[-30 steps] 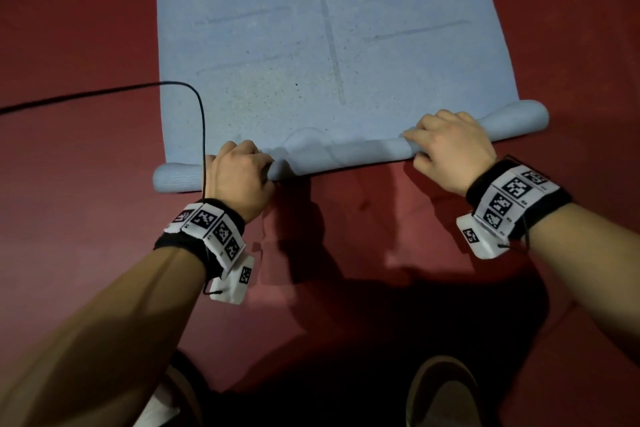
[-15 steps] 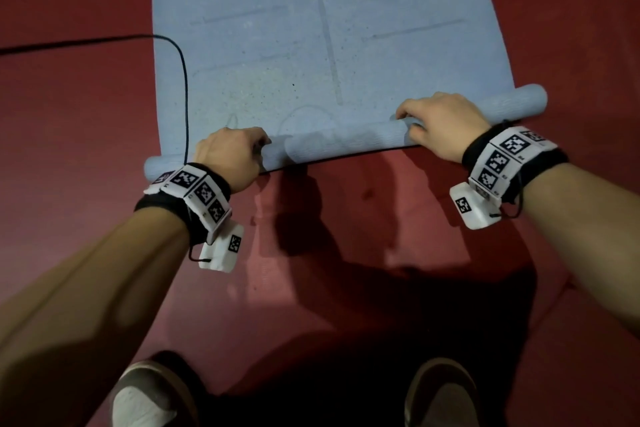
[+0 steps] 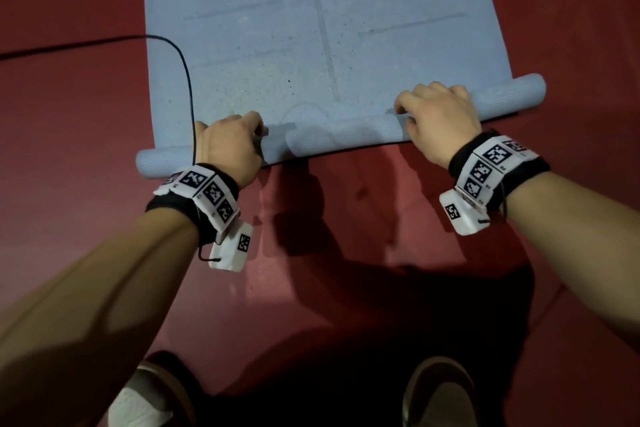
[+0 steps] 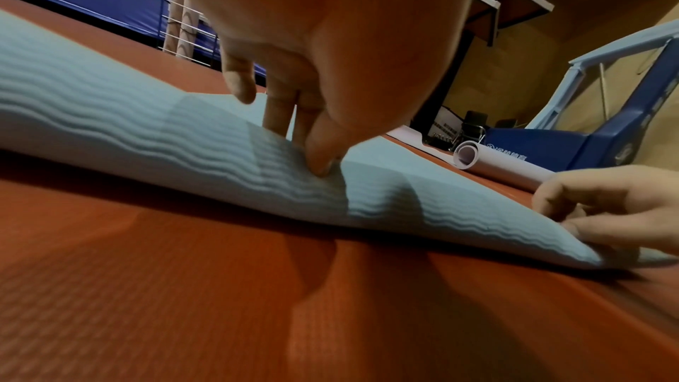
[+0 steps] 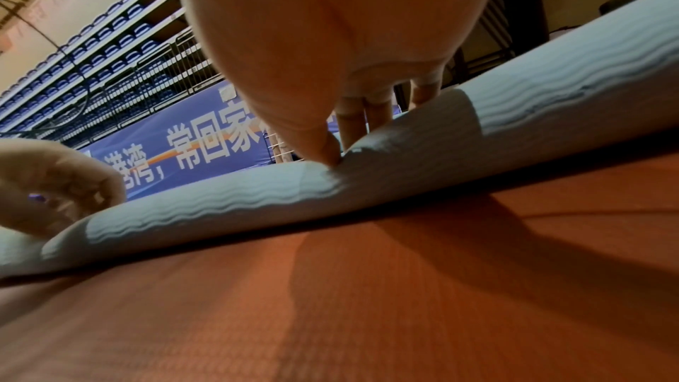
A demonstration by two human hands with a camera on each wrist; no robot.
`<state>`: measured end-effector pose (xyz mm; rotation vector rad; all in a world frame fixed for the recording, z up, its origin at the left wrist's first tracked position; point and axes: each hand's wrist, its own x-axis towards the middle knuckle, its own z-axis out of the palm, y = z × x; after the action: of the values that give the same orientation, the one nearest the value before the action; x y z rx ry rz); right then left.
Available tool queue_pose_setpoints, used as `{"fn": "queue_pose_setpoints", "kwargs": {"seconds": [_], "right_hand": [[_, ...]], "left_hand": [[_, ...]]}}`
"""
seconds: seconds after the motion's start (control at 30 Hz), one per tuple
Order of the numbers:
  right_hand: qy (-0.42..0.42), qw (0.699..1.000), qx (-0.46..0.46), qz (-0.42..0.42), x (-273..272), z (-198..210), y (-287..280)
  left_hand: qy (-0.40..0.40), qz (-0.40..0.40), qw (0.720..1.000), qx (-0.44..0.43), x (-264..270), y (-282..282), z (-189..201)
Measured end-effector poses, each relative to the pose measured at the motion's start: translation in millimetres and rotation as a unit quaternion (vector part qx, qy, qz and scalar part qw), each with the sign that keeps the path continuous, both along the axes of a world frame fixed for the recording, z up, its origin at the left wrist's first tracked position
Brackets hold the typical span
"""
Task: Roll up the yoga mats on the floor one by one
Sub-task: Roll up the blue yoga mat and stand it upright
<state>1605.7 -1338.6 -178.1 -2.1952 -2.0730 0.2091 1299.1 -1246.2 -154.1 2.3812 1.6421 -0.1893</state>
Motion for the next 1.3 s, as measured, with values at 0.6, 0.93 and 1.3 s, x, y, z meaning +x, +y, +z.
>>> {"fn": "queue_pose_setpoints", "kwargs": {"seconds": [0.6,0.93,1.3], "right_hand": [[-0.025,0.999,-0.019,0.037,3,7,-6],[0.077,0.991,-0.105,0.003,16,19,41],[0.042,0.997,0.06,-0.009,16,-2,35]], "left_hand": [[0.0,-0.047,0.997,0.06,-5,-17,-8],[-0.061,0.008,0.995,-0.084,0,30,6],[-0.028,0.022,0.999,-0.028,4,45,3]]}}
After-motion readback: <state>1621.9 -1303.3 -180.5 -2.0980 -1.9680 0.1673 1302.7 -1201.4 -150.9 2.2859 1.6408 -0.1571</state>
